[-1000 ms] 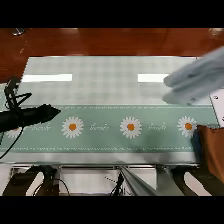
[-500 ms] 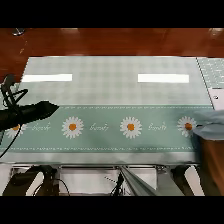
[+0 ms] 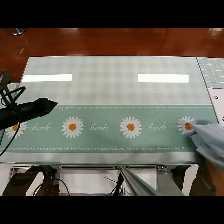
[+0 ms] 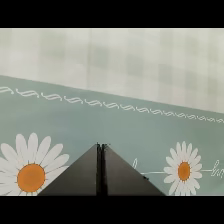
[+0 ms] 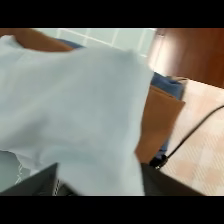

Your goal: Fold the shirts.

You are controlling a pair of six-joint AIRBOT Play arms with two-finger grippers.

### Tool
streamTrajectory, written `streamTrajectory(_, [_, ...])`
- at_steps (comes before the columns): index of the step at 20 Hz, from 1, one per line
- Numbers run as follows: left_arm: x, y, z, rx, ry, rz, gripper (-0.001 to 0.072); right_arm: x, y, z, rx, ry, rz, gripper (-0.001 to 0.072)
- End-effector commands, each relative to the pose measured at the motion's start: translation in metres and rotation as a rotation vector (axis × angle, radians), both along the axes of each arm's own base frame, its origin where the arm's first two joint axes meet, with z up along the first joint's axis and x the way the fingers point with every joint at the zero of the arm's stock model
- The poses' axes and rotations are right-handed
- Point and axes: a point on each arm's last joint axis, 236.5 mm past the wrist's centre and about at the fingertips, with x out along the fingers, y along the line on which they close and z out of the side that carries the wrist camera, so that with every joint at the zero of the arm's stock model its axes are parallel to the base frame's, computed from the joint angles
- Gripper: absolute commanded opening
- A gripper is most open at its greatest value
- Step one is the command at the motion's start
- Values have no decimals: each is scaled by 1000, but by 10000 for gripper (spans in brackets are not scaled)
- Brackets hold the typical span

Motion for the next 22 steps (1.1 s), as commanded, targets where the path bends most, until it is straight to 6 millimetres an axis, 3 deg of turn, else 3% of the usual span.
streamTrajectory(1, [2,-1,2,8,-18,-12,23,-16,-2,-3,-10,42,-70,634])
streamTrajectory(4, [8,4,8,87,-96,-64,23,9,-12,-8,51,14,9,629])
streamTrajectory(5, [16,11,19,92,-129,-38,23,26,-17,-6,64,-20,69,604])
streamTrajectory(6, [23,16,34,95,-157,-21,23,44,-22,-2,76,-61,115,525])
streamTrajectory(7, [32,20,53,92,-190,-9,23,70,-26,6,88,-136,174,286])
streamTrajectory(8, [42,21,77,86,-233,-5,23,109,-25,18,100,-265,265,51])
streamTrajectory(10, [61,9,131,49,-302,-47,22,214,5,76,129,-685,533,29])
streamTrajectory(11, [68,-7,159,10,-330,-97,22,254,31,111,147,-879,661,29])
streamTrajectory(12, [73,-25,182,-22,-355,-153,22,280,58,136,128,-984,805,29])
streamTrajectory(13, [76,-47,200,-36,-379,-220,22,294,81,137,96,-971,936,29])
streamTrajectory(15, [68,-94,201,-34,-361,-369,22,311,142,94,126,-816,1149,29])
streamTrajectory(16, [59,-115,183,-3,-320,-445,22,311,170,58,129,-688,1271,29])
streamTrajectory(17, [47,-132,153,54,-253,-509,22,304,192,11,115,-524,1380,29])
streamTrajectory(18, [40,-139,120,110,-166,-515,21,296,201,-38,102,-365,1411,29])
streamTrajectory(20, [25,-123,43,276,16,-467,22,284,194,-114,69,-97,1405,28])
streamTrajectory(22, [19,-92,-11,386,143,-388,22,286,192,-146,150,28,1389,27])
